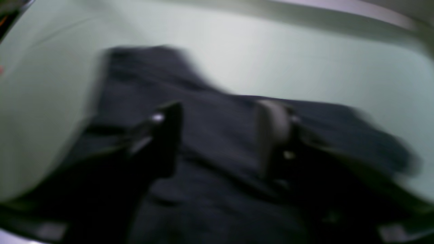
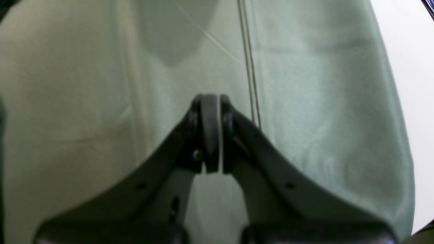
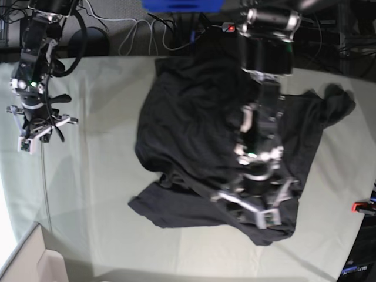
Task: Layout the t-shirt on the table in an organized manner, then fold the t-shirt properly
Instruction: 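Pull the grasped fabric with the left gripper toward the robot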
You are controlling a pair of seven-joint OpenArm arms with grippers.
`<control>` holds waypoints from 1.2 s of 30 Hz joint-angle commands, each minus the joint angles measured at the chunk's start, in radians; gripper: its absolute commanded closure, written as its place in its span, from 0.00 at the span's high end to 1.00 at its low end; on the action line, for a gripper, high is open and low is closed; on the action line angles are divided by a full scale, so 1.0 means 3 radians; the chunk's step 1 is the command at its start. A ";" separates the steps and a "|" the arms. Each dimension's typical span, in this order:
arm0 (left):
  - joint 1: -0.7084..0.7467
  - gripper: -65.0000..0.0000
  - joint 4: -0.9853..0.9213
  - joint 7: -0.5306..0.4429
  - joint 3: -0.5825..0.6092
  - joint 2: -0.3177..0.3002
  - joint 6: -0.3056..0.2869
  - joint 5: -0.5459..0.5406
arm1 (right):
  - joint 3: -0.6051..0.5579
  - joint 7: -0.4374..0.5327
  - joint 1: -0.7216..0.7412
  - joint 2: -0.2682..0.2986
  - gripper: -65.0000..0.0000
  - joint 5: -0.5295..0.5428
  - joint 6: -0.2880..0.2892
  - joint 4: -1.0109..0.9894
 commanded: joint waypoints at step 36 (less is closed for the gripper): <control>-0.0797 0.06 -0.2147 -0.0722 -0.0209 -0.0827 -0.0010 -0.1199 | 0.0017 0.0071 -0.0005 0.0052 0.00 0.0011 -0.0012 0.0054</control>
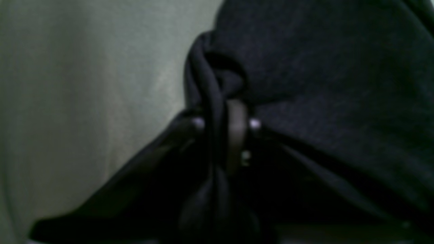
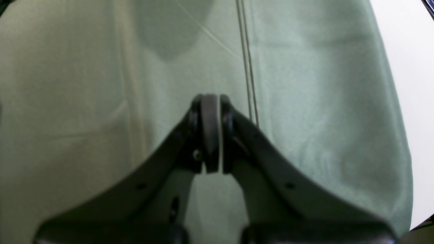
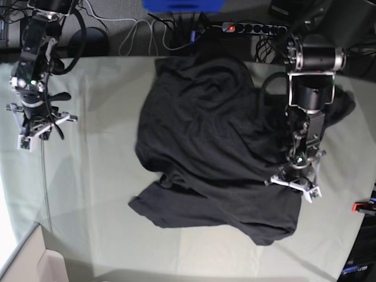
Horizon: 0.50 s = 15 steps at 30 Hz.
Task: Layout the t-shirt on the table in an organized manner, then fold the t-shirt properly
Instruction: 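Pull the grasped fabric with the left gripper toward the robot, then grasp the shirt edge with the left gripper and lift it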
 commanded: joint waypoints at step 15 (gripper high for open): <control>0.0942 0.00 0.2338 0.0263 0.1234 0.0496 0.0041 0.1047 | 0.0013 0.0072 0.0025 0.0024 0.00 0.0012 -0.0012 0.0058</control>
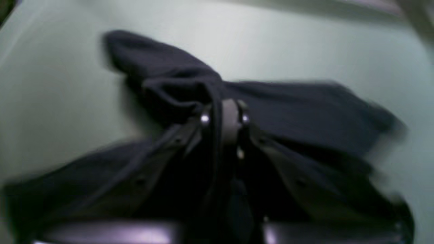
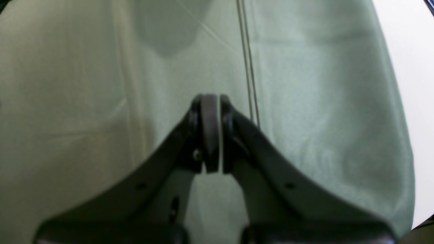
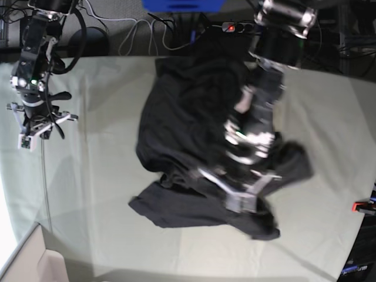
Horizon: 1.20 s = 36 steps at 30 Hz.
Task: Layout the t-shirt on the table in an organized manner, then fold the t-shirt properly
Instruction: 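Grasp the shirt edge with the left gripper and lift it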
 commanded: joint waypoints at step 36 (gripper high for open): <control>0.0383 0.61 0.0130 0.0165 -0.0521 -0.0068 -0.0014 -0.0179 | 0.0014 0.0078 0.0022 0.0018 0.47 0.0016 -0.0012 0.0070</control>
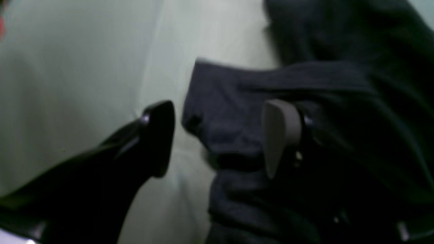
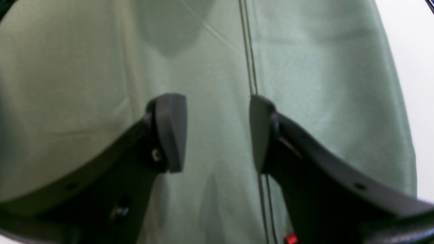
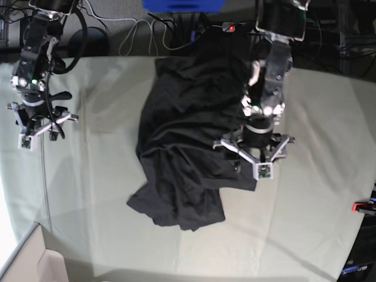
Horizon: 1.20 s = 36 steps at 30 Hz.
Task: Layout the t-shirt on the table in an organized manner, then fold the t-shirt properly
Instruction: 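Grasp the shirt edge with the left gripper and lift it, then lower the right gripper onto the shirt's corner and grasp it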
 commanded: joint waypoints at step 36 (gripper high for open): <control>0.1247 0.00 0.1653 -0.0086 -0.2376 0.0054 -0.0014 -0.1377 | 0.0003 0.0078 0.0006 -0.0025 0.47 0.0017 -0.0012 0.0053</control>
